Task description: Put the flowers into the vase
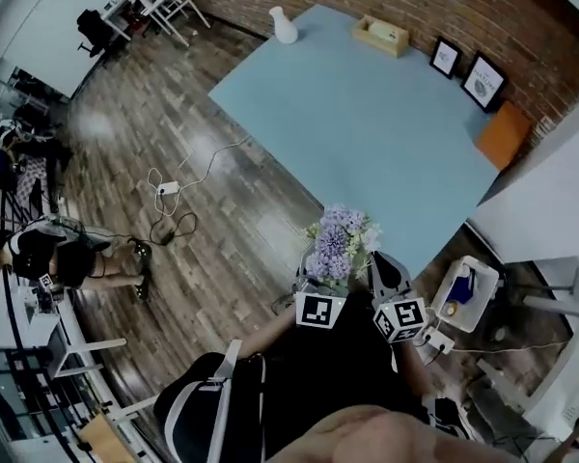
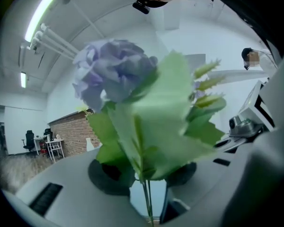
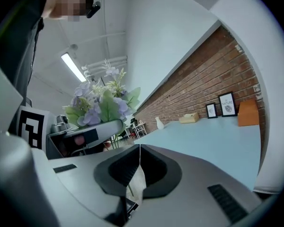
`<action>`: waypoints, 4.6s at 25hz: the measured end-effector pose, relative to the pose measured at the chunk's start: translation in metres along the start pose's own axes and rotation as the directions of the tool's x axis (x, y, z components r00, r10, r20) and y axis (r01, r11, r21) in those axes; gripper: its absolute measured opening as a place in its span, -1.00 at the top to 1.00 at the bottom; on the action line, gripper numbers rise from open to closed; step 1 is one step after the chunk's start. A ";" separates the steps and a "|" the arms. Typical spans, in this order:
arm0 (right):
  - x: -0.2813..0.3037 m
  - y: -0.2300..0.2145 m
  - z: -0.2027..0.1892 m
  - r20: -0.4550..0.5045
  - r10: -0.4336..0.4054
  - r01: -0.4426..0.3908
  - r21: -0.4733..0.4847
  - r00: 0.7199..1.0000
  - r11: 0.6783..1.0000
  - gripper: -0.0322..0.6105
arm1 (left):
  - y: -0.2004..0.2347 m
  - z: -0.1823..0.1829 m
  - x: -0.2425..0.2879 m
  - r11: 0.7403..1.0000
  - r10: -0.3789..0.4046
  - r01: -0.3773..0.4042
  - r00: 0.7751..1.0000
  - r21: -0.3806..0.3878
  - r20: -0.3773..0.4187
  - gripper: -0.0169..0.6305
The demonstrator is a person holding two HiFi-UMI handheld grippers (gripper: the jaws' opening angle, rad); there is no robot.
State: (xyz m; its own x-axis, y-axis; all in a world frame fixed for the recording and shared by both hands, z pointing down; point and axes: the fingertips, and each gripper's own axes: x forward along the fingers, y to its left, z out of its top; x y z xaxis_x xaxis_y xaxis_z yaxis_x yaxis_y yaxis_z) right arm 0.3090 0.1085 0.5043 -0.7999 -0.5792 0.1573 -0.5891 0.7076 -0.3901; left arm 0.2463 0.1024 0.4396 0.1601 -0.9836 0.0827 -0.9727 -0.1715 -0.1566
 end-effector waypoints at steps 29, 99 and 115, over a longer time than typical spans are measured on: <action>0.236 0.212 -0.036 -0.223 0.215 -0.245 -0.117 0.951 0.963 0.84 | 0.304 -0.088 -0.118 0.859 0.397 -0.402 0.914 -0.317 -0.082 0.43; 0.938 0.254 0.075 -0.108 0.130 -0.133 -0.016 0.986 0.991 0.84 | 0.947 -0.144 0.185 0.911 0.316 -0.347 0.935 -0.225 -0.162 0.43; 1.031 0.139 0.129 -0.041 -0.311 0.312 0.027 0.950 0.950 0.84 | 0.989 -0.151 0.389 0.954 -0.134 0.092 0.982 -0.285 -0.132 0.43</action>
State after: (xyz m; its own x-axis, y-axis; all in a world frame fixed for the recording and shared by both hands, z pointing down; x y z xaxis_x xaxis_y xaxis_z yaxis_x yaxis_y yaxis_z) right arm -0.5823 -0.4423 0.4953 -0.5814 -0.7532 0.3077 -0.8058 0.4807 -0.3459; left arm -0.6785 -0.4418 0.4656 0.2653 -0.9359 0.2317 -0.9613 -0.2382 0.1385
